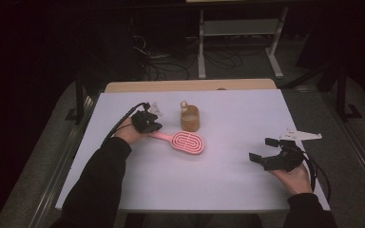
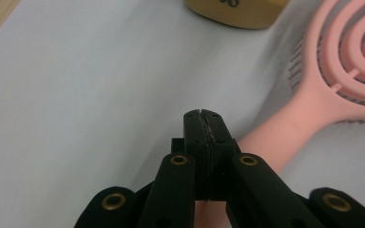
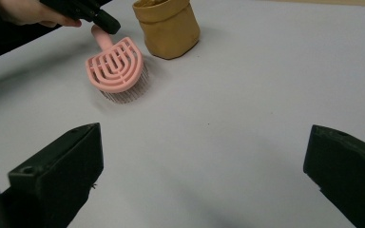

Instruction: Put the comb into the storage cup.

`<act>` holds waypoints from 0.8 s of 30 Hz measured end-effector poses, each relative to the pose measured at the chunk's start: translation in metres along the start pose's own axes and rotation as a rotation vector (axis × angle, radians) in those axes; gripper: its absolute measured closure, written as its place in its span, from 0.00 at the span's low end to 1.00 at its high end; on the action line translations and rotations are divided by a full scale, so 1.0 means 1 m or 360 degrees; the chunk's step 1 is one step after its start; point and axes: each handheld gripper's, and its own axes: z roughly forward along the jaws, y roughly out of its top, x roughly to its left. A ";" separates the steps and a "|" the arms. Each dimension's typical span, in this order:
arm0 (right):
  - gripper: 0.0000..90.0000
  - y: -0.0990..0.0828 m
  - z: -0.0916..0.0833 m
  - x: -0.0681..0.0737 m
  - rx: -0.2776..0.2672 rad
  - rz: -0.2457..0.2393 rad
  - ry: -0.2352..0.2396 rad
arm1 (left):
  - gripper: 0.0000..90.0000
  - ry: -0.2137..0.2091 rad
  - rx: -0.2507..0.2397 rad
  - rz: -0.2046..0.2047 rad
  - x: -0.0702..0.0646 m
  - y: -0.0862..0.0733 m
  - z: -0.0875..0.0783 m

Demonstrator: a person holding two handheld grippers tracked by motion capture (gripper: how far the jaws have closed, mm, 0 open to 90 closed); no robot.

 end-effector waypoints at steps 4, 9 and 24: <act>0.00 0.000 0.000 0.000 0.0005 0.0000 0.0000 | 1.00 -0.0013 0.0017 0.0010 -0.001 -0.003 -0.002; 0.00 0.000 0.000 0.001 0.0006 0.0000 -0.0002 | 1.00 -0.0033 0.0062 0.0027 -0.004 -0.007 0.000; 0.00 0.000 0.001 0.001 0.0007 -0.0002 0.0001 | 1.00 -0.0095 0.0124 0.0076 -0.011 -0.011 -0.009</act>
